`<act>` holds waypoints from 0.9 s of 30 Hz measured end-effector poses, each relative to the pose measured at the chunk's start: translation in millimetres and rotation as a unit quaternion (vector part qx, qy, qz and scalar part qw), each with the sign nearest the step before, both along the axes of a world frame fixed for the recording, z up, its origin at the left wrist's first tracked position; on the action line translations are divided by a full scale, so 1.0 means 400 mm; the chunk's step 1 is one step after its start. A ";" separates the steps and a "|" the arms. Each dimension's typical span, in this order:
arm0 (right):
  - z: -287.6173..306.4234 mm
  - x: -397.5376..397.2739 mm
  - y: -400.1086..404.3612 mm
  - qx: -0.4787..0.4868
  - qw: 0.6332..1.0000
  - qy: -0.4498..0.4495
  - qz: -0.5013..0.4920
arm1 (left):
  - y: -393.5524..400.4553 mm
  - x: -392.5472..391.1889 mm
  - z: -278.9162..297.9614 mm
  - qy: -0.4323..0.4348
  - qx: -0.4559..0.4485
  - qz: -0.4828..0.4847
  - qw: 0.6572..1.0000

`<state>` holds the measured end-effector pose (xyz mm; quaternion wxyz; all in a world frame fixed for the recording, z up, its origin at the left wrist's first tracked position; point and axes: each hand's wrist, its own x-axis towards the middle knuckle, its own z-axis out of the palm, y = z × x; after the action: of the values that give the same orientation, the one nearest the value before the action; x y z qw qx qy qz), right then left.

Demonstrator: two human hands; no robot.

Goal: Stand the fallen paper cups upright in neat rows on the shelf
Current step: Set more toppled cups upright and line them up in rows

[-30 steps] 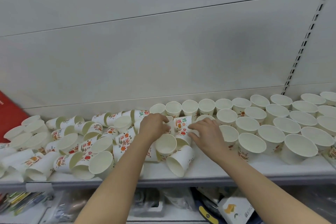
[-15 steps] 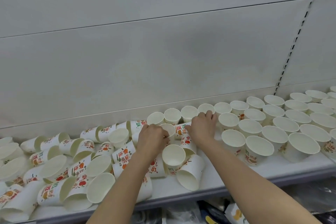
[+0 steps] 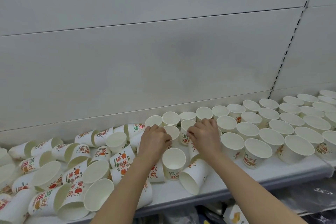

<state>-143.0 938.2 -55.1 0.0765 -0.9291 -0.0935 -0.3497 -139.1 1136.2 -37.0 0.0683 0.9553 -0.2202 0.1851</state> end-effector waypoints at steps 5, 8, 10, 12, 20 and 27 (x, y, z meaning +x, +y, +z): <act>0.001 0.015 -0.034 -0.025 0.998 0.020 0.060 | 0.006 -0.022 0.015 0.040 -0.069 -0.003 0.997; 0.010 -0.009 -0.063 0.062 0.992 0.019 0.109 | 0.020 -0.074 0.043 0.041 -0.157 -0.002 0.987; 0.014 -0.038 -0.094 0.120 0.983 0.024 0.137 | 0.025 -0.126 0.053 0.043 -0.177 -0.013 0.983; 0.011 -0.074 -0.127 0.152 0.973 0.045 0.170 | 0.023 -0.181 0.044 0.055 -0.163 -0.027 0.985; -0.006 -0.124 -0.159 0.003 0.973 0.065 0.223 | -0.021 -0.224 -0.023 -0.005 -0.089 0.020 0.996; 0.002 -0.094 -0.114 -0.047 0.983 -0.062 0.167 | -0.072 -0.310 -0.075 -0.143 -0.135 0.026 0.980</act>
<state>-180.5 892.7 -54.3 0.0839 -0.8793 -0.2688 -0.3842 -263.1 1107.3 -67.0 0.1592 0.9065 -0.1754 0.3495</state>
